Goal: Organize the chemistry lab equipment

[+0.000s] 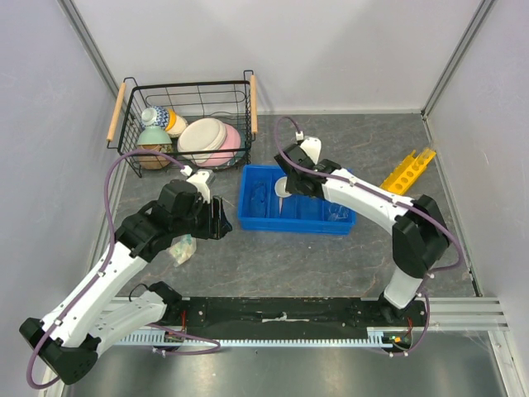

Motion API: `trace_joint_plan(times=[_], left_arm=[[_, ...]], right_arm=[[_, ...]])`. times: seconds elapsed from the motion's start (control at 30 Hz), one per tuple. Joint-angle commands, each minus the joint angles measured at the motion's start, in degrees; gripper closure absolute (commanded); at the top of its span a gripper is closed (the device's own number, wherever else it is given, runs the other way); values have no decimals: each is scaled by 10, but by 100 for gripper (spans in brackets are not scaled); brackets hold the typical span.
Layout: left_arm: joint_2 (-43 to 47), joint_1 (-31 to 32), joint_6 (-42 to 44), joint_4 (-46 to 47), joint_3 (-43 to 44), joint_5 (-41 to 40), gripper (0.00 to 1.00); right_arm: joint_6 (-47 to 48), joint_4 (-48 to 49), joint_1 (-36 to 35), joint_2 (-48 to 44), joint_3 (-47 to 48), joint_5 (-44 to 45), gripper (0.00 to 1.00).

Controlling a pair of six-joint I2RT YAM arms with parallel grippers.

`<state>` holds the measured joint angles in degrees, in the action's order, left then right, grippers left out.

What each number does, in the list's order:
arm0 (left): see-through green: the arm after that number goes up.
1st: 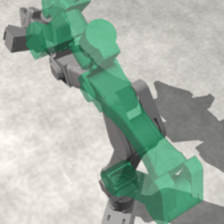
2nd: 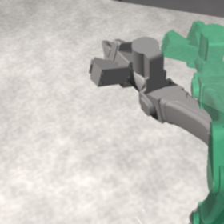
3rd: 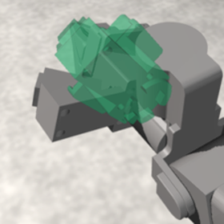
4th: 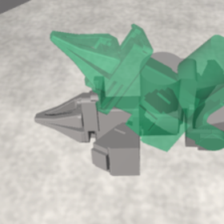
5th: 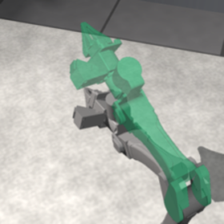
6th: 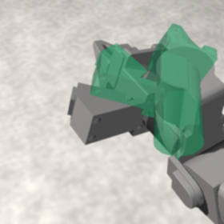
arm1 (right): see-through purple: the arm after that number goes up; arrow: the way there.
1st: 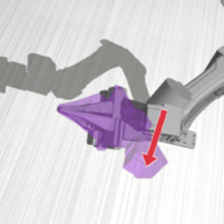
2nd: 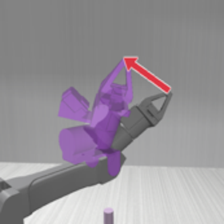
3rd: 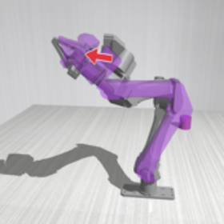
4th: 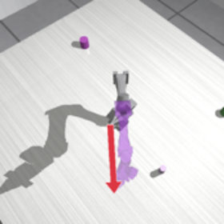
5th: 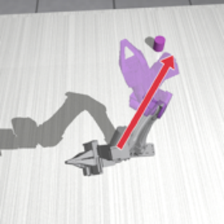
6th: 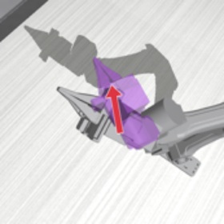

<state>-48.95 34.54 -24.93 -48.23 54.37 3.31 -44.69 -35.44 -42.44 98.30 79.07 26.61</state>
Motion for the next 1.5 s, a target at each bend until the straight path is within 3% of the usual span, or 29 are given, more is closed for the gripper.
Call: trace_joint_plan(times=[0.0, 0.27, 0.3, 0.5, 0.9, 0.97, 1.0, 1.1, 1.2, 1.47], left_arm=[[11, 3, 22, -1, 9, 13, 39], [13, 3, 24, 0, 8, 14, 33], [12, 3, 23, 0, 7, 15, 27], [8, 3, 11, 6, -10, 4, 15], [-36, 2, -77, 23, -50, -82, 6], [-52, 2, -106, 24, -52, -111, 1], [-57, 2, -114, 24, -52, -120, 0], [-80, 2, -139, 33, -53, -135, 0], [-104, 1, -167, 32, -47, -155, 1], [-149, -18, -265, -29, -8, -214, 1]], right_arm=[[4, 46, 17, 43, 31, -10, 100], [7, 77, 36, 125, 58, -25, 100], [6, 79, 37, 131, 62, -24, 100], [7, 93, 45, 160, 87, -20, 100], [34, 94, 51, 183, 105, -2, 100], [38, 94, 51, 178, 105, -2, 92], [44, 94, 51, 172, 106, -5, 77], [55, 92, 49, 147, 103, -2, 52], [75, 79, 51, 114, 110, 5, 36], [90, -1, 36, -32, 117, -6, 32]])
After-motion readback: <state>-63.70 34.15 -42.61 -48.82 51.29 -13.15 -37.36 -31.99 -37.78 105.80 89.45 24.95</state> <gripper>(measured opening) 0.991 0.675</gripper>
